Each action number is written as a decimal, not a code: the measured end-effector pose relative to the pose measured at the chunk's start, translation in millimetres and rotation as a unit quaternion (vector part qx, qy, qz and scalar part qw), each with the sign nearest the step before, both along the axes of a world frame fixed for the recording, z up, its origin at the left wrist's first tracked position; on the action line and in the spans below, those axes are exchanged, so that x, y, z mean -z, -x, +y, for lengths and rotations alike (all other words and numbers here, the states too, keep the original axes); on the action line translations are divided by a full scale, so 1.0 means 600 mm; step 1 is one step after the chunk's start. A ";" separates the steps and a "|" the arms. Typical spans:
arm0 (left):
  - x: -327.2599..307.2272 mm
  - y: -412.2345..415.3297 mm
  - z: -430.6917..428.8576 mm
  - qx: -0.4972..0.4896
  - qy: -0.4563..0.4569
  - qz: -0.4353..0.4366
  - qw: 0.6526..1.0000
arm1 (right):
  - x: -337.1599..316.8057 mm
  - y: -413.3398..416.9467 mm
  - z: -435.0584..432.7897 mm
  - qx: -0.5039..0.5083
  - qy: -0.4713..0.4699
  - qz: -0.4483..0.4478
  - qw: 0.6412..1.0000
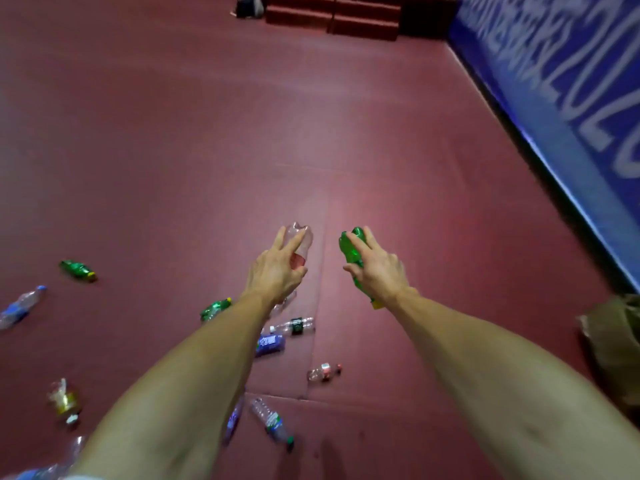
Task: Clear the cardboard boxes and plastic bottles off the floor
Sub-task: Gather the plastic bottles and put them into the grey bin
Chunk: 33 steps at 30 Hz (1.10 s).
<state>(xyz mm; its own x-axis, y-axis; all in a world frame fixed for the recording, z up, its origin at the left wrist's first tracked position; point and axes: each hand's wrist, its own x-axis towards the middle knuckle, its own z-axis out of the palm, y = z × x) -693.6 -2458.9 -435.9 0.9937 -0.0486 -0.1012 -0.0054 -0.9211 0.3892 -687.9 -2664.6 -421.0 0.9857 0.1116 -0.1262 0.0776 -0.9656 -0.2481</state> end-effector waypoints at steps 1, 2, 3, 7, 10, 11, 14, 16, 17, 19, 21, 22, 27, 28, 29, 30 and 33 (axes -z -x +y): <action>-0.010 -0.002 -0.044 0.024 0.000 -0.005 1.000 | -0.006 0.013 -0.045 0.020 0.003 -0.005 1.000; -0.018 -0.004 -0.091 0.047 0.001 -0.009 0.999 | -0.011 0.027 -0.090 0.043 0.003 -0.007 0.999; -0.025 -0.003 -0.140 0.070 0.003 -0.012 0.997 | -0.015 0.042 -0.137 0.067 0.001 -0.007 0.998; -0.034 0.028 -0.358 0.159 0.006 -0.022 0.987 | -0.022 0.126 -0.339 0.153 -0.013 -0.010 0.988; -0.034 0.072 -0.528 0.224 0.012 -0.022 0.974 | -0.023 0.212 -0.499 0.214 -0.016 -0.008 0.977; -0.035 0.087 -0.583 0.244 0.014 -0.023 0.970 | -0.025 0.242 -0.552 0.236 -0.016 -0.010 0.972; -0.041 0.128 -0.747 0.304 0.021 -0.029 0.952 | -0.032 0.334 -0.703 0.312 -0.019 -0.015 0.950; -0.047 0.163 -0.854 0.356 0.015 -0.041 0.933 | -0.038 0.402 -0.789 0.361 -0.022 -0.019 0.932; -0.050 0.182 -0.906 0.384 0.011 -0.048 0.922 | -0.042 0.437 -0.828 0.385 -0.023 -0.022 0.922; -0.057 0.222 -1.010 0.436 0.003 -0.057 0.898 | -0.049 0.506 -0.900 0.436 -0.026 -0.024 0.899; -0.061 0.269 -1.108 0.489 -0.004 -0.062 0.870 | -0.052 0.575 -0.960 0.488 -0.033 -0.025 0.872; -0.062 0.293 -1.155 0.514 -0.006 -0.063 0.855 | -0.051 0.606 -0.987 0.509 -0.035 -0.026 0.859; -0.050 0.412 -1.375 0.622 0.000 -0.070 0.780 | -0.030 0.758 -1.125 0.602 -0.034 -0.022 0.798; -0.044 0.432 -1.417 0.640 0.003 -0.070 0.765 | -0.024 0.787 -1.154 0.617 -0.036 -0.019 0.786; -0.039 0.451 -1.460 0.659 0.005 -0.071 0.749 | -0.018 0.813 -1.185 0.634 -0.039 -0.017 0.772; -0.035 0.469 -1.503 0.677 0.003 -0.072 0.733 | -0.013 0.838 -1.216 0.649 -0.042 -0.016 0.759; -0.022 0.524 -1.632 0.718 -0.007 -0.065 0.693 | 0.000 0.906 -1.308 0.693 -0.033 -0.021 0.720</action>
